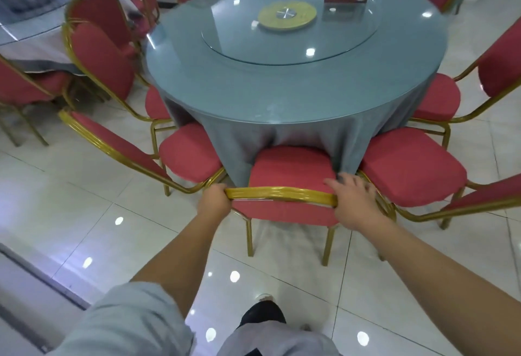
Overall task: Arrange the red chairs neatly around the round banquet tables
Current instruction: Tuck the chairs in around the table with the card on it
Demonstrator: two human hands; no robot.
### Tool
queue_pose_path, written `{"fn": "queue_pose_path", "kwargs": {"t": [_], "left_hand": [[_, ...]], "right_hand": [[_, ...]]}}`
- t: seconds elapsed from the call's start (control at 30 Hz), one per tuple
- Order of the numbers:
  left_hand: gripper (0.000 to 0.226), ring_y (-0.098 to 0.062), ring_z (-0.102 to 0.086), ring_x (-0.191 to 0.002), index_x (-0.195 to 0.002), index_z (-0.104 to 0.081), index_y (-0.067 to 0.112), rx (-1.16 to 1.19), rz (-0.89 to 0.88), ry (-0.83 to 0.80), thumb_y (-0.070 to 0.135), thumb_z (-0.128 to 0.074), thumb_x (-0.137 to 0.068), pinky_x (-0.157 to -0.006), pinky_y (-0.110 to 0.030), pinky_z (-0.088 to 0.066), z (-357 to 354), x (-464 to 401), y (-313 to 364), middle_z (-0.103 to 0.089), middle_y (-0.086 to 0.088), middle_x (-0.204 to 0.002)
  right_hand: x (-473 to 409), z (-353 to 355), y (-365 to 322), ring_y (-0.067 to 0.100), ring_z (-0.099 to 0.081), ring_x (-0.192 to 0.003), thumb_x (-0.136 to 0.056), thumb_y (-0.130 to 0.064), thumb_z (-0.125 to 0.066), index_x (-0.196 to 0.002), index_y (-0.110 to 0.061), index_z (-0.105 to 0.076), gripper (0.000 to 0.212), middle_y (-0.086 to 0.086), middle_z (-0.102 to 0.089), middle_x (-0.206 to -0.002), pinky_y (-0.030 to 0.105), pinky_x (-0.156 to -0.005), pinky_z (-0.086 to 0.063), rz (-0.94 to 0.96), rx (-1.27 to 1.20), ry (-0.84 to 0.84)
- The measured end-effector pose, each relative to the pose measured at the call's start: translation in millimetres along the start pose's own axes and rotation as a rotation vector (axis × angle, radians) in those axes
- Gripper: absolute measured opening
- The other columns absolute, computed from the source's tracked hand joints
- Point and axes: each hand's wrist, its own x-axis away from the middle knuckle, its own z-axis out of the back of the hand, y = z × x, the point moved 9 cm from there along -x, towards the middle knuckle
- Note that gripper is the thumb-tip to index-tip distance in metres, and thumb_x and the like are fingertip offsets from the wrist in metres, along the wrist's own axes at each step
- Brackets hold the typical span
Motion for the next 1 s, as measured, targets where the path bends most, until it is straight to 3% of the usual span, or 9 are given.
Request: {"fn": "queue_pose_path", "kwargs": {"t": [0.03, 0.1, 0.2, 0.3, 0.47, 0.6, 0.7, 0.8, 1.0], "left_hand": [[0.021, -0.024, -0.062, -0.077, -0.087, -0.068, 0.021, -0.032, 0.009, -0.002, 0.008, -0.051, -0.086, -0.063, -0.03, -0.045, 3, -6, -8, -0.063, 0.0, -0.077], [0.021, -0.022, -0.062, -0.073, -0.084, -0.066, 0.023, -0.071, -0.005, -0.029, 0.009, -0.051, -0.087, -0.057, -0.028, -0.044, 6, -12, -20, -0.064, -0.001, -0.078], [0.018, -0.021, -0.061, -0.071, -0.09, -0.068, 0.02, -0.074, -0.066, -0.067, 0.01, -0.052, -0.09, -0.057, -0.031, -0.049, 7, -9, -20, -0.065, -0.002, -0.077], [0.018, -0.018, -0.063, -0.071, -0.094, -0.07, 0.025, -0.121, -0.105, -0.095, 0.014, -0.056, -0.089, -0.062, -0.031, -0.054, -2, 4, -23, -0.066, 0.004, -0.075], [0.027, -0.014, -0.06, -0.071, -0.099, -0.072, 0.032, -0.147, -0.146, -0.119, 0.013, -0.056, -0.088, -0.062, -0.026, -0.05, -18, 11, -14, -0.065, 0.009, -0.081], [0.025, -0.019, -0.063, -0.073, -0.095, -0.071, 0.026, -0.148, -0.18, -0.164, 0.011, -0.053, -0.087, -0.066, -0.033, -0.056, -19, -16, 14, -0.066, 0.003, -0.077], [0.021, -0.022, -0.062, -0.077, -0.096, -0.069, 0.021, -0.133, -0.187, -0.195, 0.012, -0.052, -0.088, -0.062, -0.031, -0.049, -24, -32, 29, -0.066, -0.001, -0.083], [0.019, -0.024, -0.062, -0.075, -0.092, -0.07, 0.022, -0.107, -0.198, -0.236, 0.013, -0.054, -0.087, -0.062, -0.034, -0.052, -32, -36, 37, -0.065, -0.002, -0.081], [0.014, -0.025, -0.06, -0.076, -0.09, -0.066, 0.018, -0.083, -0.187, -0.239, 0.011, -0.053, -0.089, -0.061, -0.033, -0.047, -33, -29, 30, -0.059, -0.001, -0.077]], "right_hand": [[1, -8, -13, 0.029, -0.027, -0.14, -0.083, -0.01, -0.056, -0.136, -0.037, -0.048, 0.06, 0.002, -0.037, -0.146, 0.056, -0.11, -0.024, 0.019, -0.002, -0.017], [2, -23, -23, 0.032, -0.047, -0.124, -0.082, -0.004, -0.051, -0.102, -0.035, -0.061, 0.038, 0.001, -0.057, -0.111, 0.047, -0.098, -0.039, -0.011, -0.152, -0.043], [0, -29, -19, 0.032, -0.055, -0.101, -0.08, -0.002, -0.047, -0.073, -0.028, -0.058, 0.028, -0.002, -0.054, -0.084, 0.037, -0.078, -0.041, -0.028, -0.232, -0.037], [-2, -30, -11, 0.029, -0.05, -0.104, -0.079, -0.004, -0.047, -0.082, -0.026, -0.068, 0.031, -0.005, -0.056, -0.091, 0.035, -0.076, -0.037, 0.035, -0.175, -0.093], [-8, -22, 1, 0.023, -0.044, -0.11, -0.079, -0.003, -0.052, -0.112, -0.041, -0.07, 0.054, -0.016, -0.05, -0.102, 0.044, -0.098, -0.041, 0.059, -0.147, -0.086], [-29, 4, 12, 0.028, -0.055, -0.097, -0.079, -0.003, -0.055, -0.087, -0.036, -0.071, 0.038, -0.008, -0.054, -0.089, 0.042, -0.085, -0.046, -0.006, -0.22, 0.017], [-38, 21, 15, 0.022, -0.05, -0.082, -0.077, 0.005, -0.052, -0.074, -0.029, -0.064, 0.036, -0.008, -0.053, -0.08, 0.034, -0.07, -0.04, -0.052, -0.226, 0.028], [-43, 27, 25, 0.02, -0.053, -0.075, -0.078, 0.003, -0.053, -0.063, -0.036, -0.054, 0.042, -0.011, -0.052, -0.074, 0.033, -0.068, -0.038, -0.088, -0.221, 0.025], [-40, 13, 29, 0.027, -0.061, -0.086, -0.078, 0.002, -0.052, -0.09, -0.029, -0.071, 0.038, -0.007, -0.059, -0.083, 0.036, -0.072, -0.048, -0.116, -0.183, 0.014]]}}
